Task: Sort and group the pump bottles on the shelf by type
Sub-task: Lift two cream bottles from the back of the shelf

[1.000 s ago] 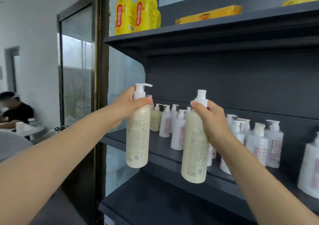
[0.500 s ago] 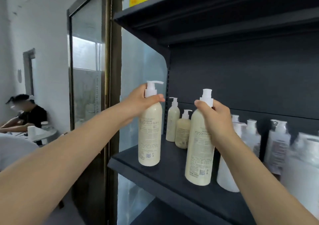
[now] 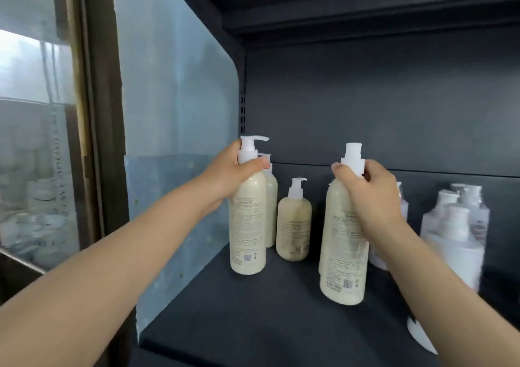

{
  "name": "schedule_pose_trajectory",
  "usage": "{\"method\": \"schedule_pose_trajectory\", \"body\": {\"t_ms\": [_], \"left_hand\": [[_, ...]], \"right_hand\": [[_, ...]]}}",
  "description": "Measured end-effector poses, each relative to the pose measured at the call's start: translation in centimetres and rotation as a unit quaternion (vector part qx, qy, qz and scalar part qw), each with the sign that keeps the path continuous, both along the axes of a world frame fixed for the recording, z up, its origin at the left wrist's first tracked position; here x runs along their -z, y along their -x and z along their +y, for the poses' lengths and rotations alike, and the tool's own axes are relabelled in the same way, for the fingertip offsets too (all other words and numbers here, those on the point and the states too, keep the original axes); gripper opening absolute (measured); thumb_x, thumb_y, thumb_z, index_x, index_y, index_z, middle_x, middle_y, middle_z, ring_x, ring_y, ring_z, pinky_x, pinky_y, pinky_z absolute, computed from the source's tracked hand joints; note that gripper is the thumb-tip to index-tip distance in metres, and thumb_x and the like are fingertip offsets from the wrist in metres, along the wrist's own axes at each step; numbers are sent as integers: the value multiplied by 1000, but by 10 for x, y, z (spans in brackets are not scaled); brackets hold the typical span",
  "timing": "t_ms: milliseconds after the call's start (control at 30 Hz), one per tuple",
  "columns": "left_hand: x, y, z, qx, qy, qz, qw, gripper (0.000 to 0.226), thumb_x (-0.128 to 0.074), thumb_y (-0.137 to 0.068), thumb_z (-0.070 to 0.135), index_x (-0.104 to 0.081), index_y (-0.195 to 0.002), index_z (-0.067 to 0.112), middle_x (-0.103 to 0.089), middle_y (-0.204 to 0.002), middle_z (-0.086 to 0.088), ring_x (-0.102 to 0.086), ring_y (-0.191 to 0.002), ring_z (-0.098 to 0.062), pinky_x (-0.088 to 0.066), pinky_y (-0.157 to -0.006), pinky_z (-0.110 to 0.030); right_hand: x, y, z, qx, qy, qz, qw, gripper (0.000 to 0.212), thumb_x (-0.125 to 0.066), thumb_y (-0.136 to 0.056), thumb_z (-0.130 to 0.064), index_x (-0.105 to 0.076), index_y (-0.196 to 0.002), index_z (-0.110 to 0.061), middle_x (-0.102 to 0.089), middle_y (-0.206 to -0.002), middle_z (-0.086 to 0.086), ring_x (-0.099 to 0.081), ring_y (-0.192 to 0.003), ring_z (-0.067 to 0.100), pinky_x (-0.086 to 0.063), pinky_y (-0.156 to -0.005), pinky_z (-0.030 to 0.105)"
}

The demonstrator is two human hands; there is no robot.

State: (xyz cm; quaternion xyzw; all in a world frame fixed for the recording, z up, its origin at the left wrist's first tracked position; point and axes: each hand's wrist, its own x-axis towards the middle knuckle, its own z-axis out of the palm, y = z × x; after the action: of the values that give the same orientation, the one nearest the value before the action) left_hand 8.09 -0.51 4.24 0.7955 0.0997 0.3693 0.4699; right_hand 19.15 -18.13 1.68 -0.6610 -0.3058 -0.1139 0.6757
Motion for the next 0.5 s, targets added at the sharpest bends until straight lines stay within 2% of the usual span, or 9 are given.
{"method": "schedule_pose_trajectory", "body": {"t_ms": [67, 167, 267, 333, 433, 500], "left_hand": [[0, -10, 15, 38, 1, 8, 999, 39, -68, -80, 28, -52, -115, 23, -67, -113, -4, -66, -95, -13, -54, -81, -25], [0, -24, 34, 59, -29, 34, 997, 58, -66, -64, 45, -52, -117, 27, -67, -111, -3, -63, -104, -19, -50, -95, -42], [7, -37, 48, 70, -65, 44, 994, 44, -65, -78, 39, -52, -117, 24, -64, -111, -3, -62, -102, -22, -48, -95, -47], [15, -45, 56, 81, -70, 39, 993, 34, -62, -85, 32, -52, -116, 23, -62, -111, -5, -61, -102, -23, -48, -94, -45], [27, -56, 65, 87, -67, 40, 993, 28, -60, -87, 30, -52, -111, 19, -62, -109, -6, -60, -100, -22, -47, -89, -39], [31, -61, 70, 83, -56, 40, 994, 26, -60, -87, 31, -51, -107, 18, -62, -106, -6, -60, -98, -22, -47, -87, -38]], "right_hand": [[5, 2, 6, 33, 1, 10, 999, 23, -62, -83, -34, -56, -80, -12, -54, -69, -2, -50, -65, 16, -39, -58, 27], [10, 6, 14, 77, 4, 18, 997, 26, -63, -83, -32, -51, -73, -11, -50, -65, -1, -49, -65, 18, -40, -62, 31], [17, 11, 19, 99, 21, 32, 994, 27, -65, -83, -33, -57, -81, -8, -56, -69, 0, -55, -66, 17, -45, -64, 31], [22, 16, 23, 111, 32, 38, 993, 25, -65, -83, -35, -58, -82, -11, -60, -71, 1, -59, -68, 17, -48, -63, 30], [24, 17, 26, 133, 49, 43, 989, 29, -66, -82, -37, -60, -90, -10, -66, -84, 11, -65, -78, 26, -53, -74, 39], [23, 17, 26, 141, 67, 46, 987, 27, -66, -81, -38, -60, -92, -13, -68, -89, 11, -66, -84, 25, -54, -78, 41]]}}
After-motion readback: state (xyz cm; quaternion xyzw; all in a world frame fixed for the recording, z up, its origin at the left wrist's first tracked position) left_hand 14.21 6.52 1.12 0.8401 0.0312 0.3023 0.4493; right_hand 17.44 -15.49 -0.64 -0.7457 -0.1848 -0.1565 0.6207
